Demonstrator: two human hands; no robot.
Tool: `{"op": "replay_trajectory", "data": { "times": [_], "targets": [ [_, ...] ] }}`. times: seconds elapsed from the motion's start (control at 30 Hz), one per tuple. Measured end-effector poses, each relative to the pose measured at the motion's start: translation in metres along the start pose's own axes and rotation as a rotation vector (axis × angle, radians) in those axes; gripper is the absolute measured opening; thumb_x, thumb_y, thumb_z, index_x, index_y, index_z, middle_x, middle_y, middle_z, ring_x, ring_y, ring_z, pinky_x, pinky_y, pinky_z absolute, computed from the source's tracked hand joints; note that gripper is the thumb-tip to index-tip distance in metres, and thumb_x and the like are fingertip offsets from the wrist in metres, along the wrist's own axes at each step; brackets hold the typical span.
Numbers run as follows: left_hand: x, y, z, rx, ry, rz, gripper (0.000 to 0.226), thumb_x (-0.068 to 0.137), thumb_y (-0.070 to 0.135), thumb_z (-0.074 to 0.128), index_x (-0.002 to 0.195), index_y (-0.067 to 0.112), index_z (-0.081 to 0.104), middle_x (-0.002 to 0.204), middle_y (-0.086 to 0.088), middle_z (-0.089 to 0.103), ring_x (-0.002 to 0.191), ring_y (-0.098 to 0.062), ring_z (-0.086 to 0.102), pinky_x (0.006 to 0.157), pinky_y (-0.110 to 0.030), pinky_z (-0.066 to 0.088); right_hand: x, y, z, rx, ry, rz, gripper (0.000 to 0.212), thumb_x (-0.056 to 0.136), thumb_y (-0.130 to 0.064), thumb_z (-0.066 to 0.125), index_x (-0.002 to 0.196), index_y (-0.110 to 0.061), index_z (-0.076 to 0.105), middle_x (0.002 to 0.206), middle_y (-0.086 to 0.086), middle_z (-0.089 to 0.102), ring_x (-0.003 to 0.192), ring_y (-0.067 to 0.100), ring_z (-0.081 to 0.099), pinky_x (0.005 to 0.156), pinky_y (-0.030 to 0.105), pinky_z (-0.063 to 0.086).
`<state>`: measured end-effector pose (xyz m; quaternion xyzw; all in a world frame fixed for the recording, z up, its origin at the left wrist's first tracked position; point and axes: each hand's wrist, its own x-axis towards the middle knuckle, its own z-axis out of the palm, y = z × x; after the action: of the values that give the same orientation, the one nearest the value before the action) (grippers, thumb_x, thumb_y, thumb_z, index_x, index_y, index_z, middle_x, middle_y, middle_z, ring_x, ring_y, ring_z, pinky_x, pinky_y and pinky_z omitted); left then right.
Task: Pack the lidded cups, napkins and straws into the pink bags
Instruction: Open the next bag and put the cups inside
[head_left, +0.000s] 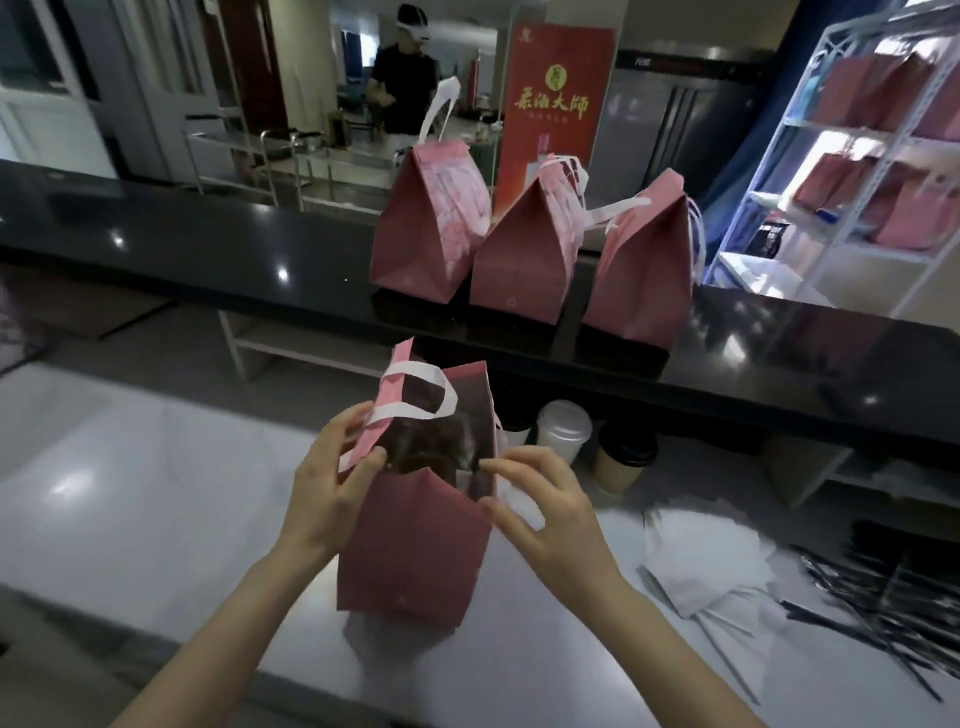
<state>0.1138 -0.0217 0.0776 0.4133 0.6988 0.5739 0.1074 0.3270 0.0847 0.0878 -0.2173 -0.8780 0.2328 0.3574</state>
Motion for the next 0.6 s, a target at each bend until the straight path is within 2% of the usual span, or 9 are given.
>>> {"op": "replay_trajectory", "data": {
  "times": [0.1, 0.17, 0.23, 0.3, 0.37, 0.43, 0.5, 0.6],
  "targets": [
    [-0.002, 0.009, -0.001, 0.088, 0.122, 0.051, 0.043, 0.088, 0.024, 0.068, 0.128, 0.026, 0.054, 0.124, 0.007, 0.057, 0.110, -0.007, 0.056, 0.085, -0.025, 0.051, 0.004, 0.040, -0.022, -0.006, 0.013, 0.073, 0.034, 0.091, -0.043, 0.058, 0.120, -0.025, 0.060, 0.119, -0.015, 0.050, 0.114, 0.002, 0.048, 0.097, 0.017, 0.039],
    [-0.005, 0.014, -0.003, 0.164, 0.159, 0.179, 0.046, 0.084, 0.004, 0.070, 0.123, 0.025, 0.057, 0.120, 0.004, 0.058, 0.109, -0.005, 0.057, 0.084, -0.028, 0.054, 0.011, 0.076, -0.035, -0.130, 0.025, 0.144, 0.035, 0.089, -0.033, 0.064, 0.121, -0.017, 0.062, 0.120, -0.005, 0.053, 0.112, 0.012, 0.049, 0.097, 0.026, 0.041],
    [-0.006, 0.018, -0.003, 0.269, 0.126, 0.334, 0.047, 0.081, -0.011, 0.066, 0.118, 0.017, 0.063, 0.121, -0.001, 0.059, 0.111, -0.011, 0.058, 0.087, -0.031, 0.056, 0.018, 0.112, -0.044, -0.268, -0.017, 0.240, 0.041, 0.087, -0.030, 0.067, 0.124, -0.013, 0.060, 0.123, 0.003, 0.053, 0.112, 0.022, 0.048, 0.097, 0.031, 0.040],
    [-0.005, 0.022, -0.004, 0.375, 0.068, 0.409, 0.041, 0.079, -0.019, 0.061, 0.106, 0.011, 0.070, 0.127, -0.005, 0.058, 0.115, -0.019, 0.057, 0.094, -0.038, 0.053, 0.026, 0.144, -0.050, -0.403, -0.097, 0.335, 0.052, 0.087, -0.035, 0.067, 0.133, -0.014, 0.053, 0.132, 0.005, 0.049, 0.120, 0.027, 0.043, 0.100, 0.036, 0.039],
    [0.000, 0.027, -0.008, 0.456, -0.017, 0.419, 0.037, 0.077, -0.021, 0.060, 0.089, 0.011, 0.074, 0.133, -0.008, 0.054, 0.119, -0.025, 0.056, 0.096, -0.043, 0.051, 0.035, 0.170, -0.053, -0.532, -0.197, 0.432, 0.064, 0.088, -0.043, 0.063, 0.143, -0.019, 0.041, 0.145, 0.004, 0.039, 0.131, 0.028, 0.034, 0.107, 0.040, 0.035],
    [0.006, 0.030, -0.014, 0.526, -0.075, 0.395, 0.035, 0.078, -0.018, 0.060, 0.080, 0.013, 0.075, 0.139, -0.009, 0.050, 0.122, -0.029, 0.054, 0.098, -0.046, 0.049, 0.042, 0.191, -0.053, -0.616, -0.308, 0.496, 0.072, 0.089, -0.048, 0.058, 0.149, -0.022, 0.028, 0.154, 0.005, 0.027, 0.139, 0.028, 0.025, 0.113, 0.044, 0.028],
    [0.011, 0.033, -0.019, 0.567, -0.067, 0.320, 0.034, 0.083, -0.015, 0.057, 0.084, 0.013, 0.077, 0.143, -0.009, 0.047, 0.125, -0.029, 0.052, 0.101, -0.048, 0.046, 0.048, 0.206, -0.051, -0.671, -0.398, 0.534, 0.075, 0.089, -0.051, 0.055, 0.150, -0.023, 0.022, 0.155, 0.007, 0.022, 0.140, 0.031, 0.022, 0.114, 0.046, 0.024],
    [0.015, 0.035, -0.025, 0.593, -0.014, 0.193, 0.031, 0.091, -0.004, 0.054, 0.101, 0.015, 0.076, 0.144, -0.004, 0.046, 0.121, -0.024, 0.055, 0.099, -0.045, 0.049, 0.052, 0.218, -0.049, -0.671, -0.460, 0.619, 0.072, 0.088, -0.052, 0.052, 0.148, -0.028, 0.021, 0.152, 0.010, 0.025, 0.135, 0.034, 0.026, 0.112, 0.049, 0.025]
  ]
}}
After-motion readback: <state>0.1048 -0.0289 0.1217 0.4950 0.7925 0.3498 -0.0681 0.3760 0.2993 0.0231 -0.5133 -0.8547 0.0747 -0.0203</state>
